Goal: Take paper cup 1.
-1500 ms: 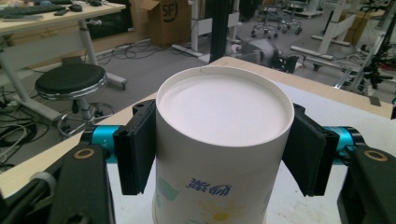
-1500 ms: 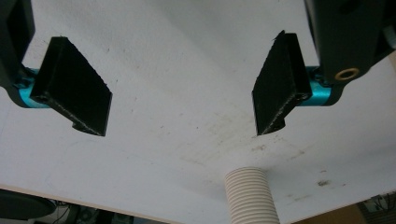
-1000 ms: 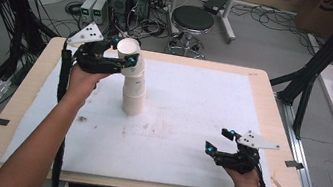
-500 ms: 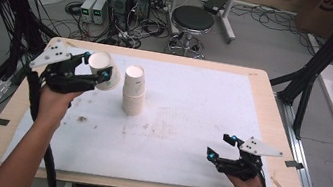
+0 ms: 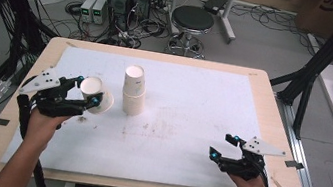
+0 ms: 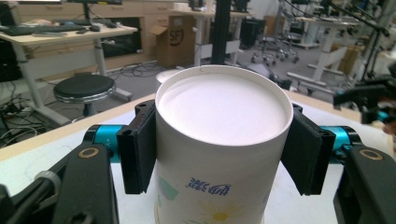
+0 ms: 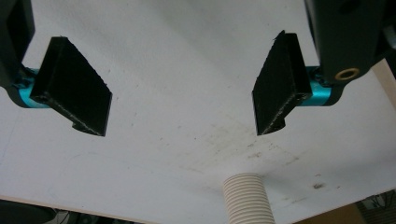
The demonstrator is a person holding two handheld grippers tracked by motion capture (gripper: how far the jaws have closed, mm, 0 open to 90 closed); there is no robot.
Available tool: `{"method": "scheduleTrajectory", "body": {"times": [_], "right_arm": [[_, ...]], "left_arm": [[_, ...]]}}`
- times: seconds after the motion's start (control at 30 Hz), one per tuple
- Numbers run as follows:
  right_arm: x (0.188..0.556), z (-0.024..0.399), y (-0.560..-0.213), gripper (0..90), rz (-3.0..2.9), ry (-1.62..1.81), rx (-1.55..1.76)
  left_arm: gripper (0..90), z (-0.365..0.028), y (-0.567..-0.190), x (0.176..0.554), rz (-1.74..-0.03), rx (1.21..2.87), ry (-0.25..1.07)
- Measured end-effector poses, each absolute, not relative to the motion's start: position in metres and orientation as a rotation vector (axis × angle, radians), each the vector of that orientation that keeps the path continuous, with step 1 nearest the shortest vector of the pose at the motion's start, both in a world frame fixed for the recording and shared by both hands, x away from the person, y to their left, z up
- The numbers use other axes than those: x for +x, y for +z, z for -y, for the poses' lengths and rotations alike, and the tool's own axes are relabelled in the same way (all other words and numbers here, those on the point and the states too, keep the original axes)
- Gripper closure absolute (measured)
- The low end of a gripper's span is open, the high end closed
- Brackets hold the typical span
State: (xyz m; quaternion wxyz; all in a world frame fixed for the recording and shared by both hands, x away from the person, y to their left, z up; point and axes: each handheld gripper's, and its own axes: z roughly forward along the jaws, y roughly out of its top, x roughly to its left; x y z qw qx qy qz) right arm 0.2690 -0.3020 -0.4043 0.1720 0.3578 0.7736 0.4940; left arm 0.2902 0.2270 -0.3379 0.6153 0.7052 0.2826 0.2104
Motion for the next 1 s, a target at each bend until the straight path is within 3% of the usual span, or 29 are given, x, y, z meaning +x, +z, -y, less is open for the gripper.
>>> {"method": "scheduleTrajectory", "body": {"times": [0.57, 1.0], "right_arm": [[0.274, 0.287, -0.404, 20.4, -2.231, 1.425, 0.962], [0.277, 0.283, -0.402, 20.3, -2.262, 1.436, 0.962]], "left_arm": [[34.8, -0.209, -0.378, 0.283, -0.612, 1.641, 0.363], [34.5, -0.2, -0.387, 0.282, -0.602, 1.668, 0.34]]}}
